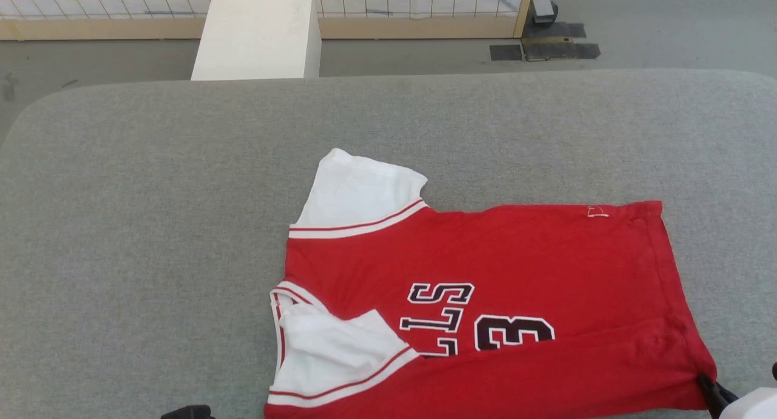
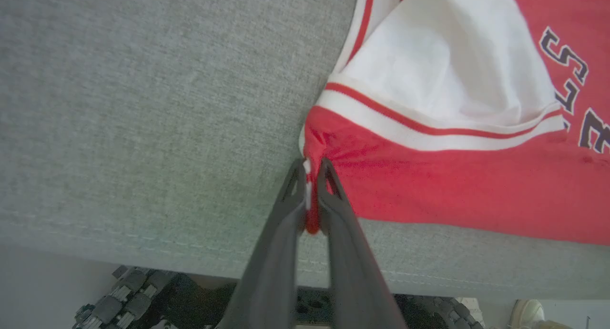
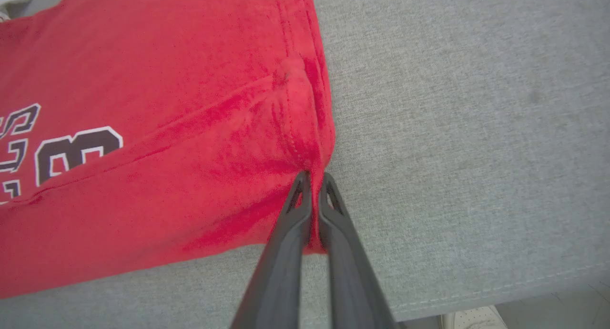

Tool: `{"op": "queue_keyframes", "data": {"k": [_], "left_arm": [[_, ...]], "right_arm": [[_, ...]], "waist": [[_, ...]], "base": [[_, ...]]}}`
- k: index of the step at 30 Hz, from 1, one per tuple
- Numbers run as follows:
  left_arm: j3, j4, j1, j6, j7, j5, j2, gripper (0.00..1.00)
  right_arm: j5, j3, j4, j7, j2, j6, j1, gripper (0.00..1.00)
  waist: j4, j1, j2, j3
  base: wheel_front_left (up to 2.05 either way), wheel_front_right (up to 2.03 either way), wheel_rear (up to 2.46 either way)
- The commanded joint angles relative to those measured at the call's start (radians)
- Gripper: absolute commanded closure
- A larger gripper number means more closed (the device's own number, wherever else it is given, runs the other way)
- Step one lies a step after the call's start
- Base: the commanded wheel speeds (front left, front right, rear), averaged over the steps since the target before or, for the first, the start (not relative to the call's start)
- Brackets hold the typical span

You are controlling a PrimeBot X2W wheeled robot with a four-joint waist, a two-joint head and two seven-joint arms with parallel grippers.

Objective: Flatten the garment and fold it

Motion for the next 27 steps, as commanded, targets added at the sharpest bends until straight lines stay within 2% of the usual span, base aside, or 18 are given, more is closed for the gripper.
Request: {"op": "queue_keyframes", "data": {"k": [1, 2, 5, 12, 14, 18, 22, 24, 27], "left_arm": [[0.008, 0.028, -0.013, -0.012, -0.014, -0.001, -0.001, 1.0], [0.011, 0.041, -0.022, -0.018, -0.022, -0.001, -0.003, 1.0], [0.02, 0.078, -0.052, -0.025, -0.052, 0.017, 0.003, 0.0], [0.083, 0.039, -0.114, -0.01, -0.118, 0.04, 0.024, 0.0], [0.108, -0.011, -0.156, -0.002, -0.152, 0.071, 0.046, 0.0], [0.108, -0.124, -0.306, -0.017, -0.177, 0.184, 0.128, 0.0], [0.07, -0.176, -0.551, -0.073, -0.134, 0.296, 0.21, 0.0], [0.042, -0.169, -0.681, -0.109, -0.087, 0.317, 0.218, 0.0], [-0.017, -0.088, -0.879, -0.189, 0.005, 0.328, 0.218, 0.0]], "right_arm": [[-0.009, 0.006, 0.007, -0.026, 0.001, -0.002, -0.002, 0.8], [-0.012, 0.014, 0.012, -0.038, -0.002, -0.002, -0.005, 0.0], [-0.015, 0.026, 0.024, -0.071, -0.007, -0.002, -0.024, 0.0], [-0.002, 0.048, -0.023, -0.137, -0.043, -0.002, -0.068, 0.0], [-0.012, 0.047, -0.055, -0.171, -0.052, -0.002, -0.089, 0.0], [-0.043, 0.058, -0.113, -0.237, -0.063, -0.002, -0.135, 0.0], [-0.061, 0.069, -0.159, -0.289, -0.058, -0.002, -0.186, 0.0], [-0.066, 0.079, -0.179, -0.301, -0.058, -0.002, -0.206, 0.0], [-0.074, 0.098, -0.199, -0.317, -0.061, -0.002, -0.243, 0.0]], "waist": [[0.003, 0.0, 0.0, -0.012], [0.004, 0.0, 0.0, -0.016], [0.005, 0.0, 0.0, -0.031], [0.001, 0.0, 0.0, -0.034], [-0.002, 0.0, 0.0, -0.015], [-0.011, 0.0, 0.0, 0.041], [-0.023, 0.0, 0.0, 0.115], [-0.031, 0.0, 0.0, 0.162], [-0.045, 0.0, 0.0, 0.229]], "base": [[0.0, 0.0, 0.0], [0.0, 0.0, 0.0], [0.0, 0.0, 0.0], [0.0, 0.0, 0.0], [0.0, 0.0, 0.0], [0.0, 0.0, 0.0], [0.0, 0.0, 0.0], [0.0, 0.0, 0.0], [0.0, 0.0, 0.0]]}}
